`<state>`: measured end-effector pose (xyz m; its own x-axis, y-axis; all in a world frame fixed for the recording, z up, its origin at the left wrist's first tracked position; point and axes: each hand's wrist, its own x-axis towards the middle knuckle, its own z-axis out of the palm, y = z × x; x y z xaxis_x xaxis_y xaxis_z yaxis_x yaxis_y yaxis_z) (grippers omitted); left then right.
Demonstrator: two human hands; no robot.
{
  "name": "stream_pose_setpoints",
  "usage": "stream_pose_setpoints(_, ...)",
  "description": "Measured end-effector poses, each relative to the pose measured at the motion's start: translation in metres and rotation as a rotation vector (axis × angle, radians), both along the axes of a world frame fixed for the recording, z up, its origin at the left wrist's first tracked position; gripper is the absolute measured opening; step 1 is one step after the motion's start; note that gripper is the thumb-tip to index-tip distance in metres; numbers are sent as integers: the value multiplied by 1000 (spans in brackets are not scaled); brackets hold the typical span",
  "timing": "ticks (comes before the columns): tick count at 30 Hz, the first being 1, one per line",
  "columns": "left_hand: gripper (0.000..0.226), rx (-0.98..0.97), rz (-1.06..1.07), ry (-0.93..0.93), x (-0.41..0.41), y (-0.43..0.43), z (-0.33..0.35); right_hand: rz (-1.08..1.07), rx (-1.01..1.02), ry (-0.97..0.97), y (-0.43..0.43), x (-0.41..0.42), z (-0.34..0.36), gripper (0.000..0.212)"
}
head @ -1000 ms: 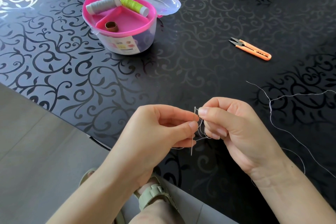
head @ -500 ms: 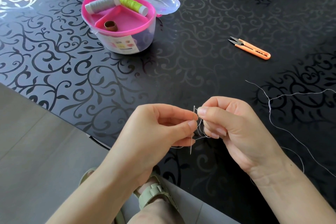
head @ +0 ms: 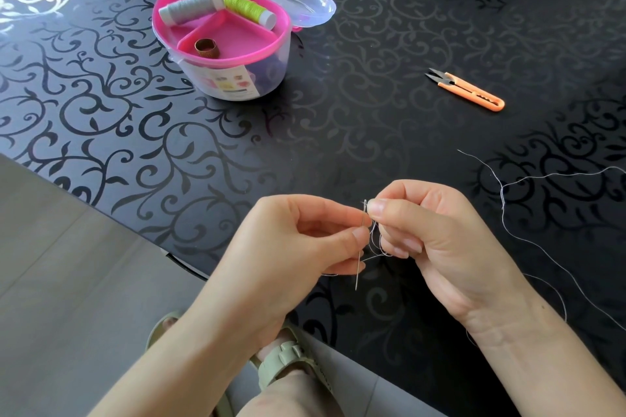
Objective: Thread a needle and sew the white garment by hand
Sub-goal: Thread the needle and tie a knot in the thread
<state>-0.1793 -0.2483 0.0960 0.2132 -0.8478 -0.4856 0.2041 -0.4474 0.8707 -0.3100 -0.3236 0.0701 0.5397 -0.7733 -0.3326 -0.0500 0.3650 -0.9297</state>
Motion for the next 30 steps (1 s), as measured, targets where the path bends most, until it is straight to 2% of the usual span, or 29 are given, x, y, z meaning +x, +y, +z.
stream_pose_setpoints(30, 11, -15, 27, -1, -1, 0, 1, 5, 9, -4, -1, -1, 0, 19)
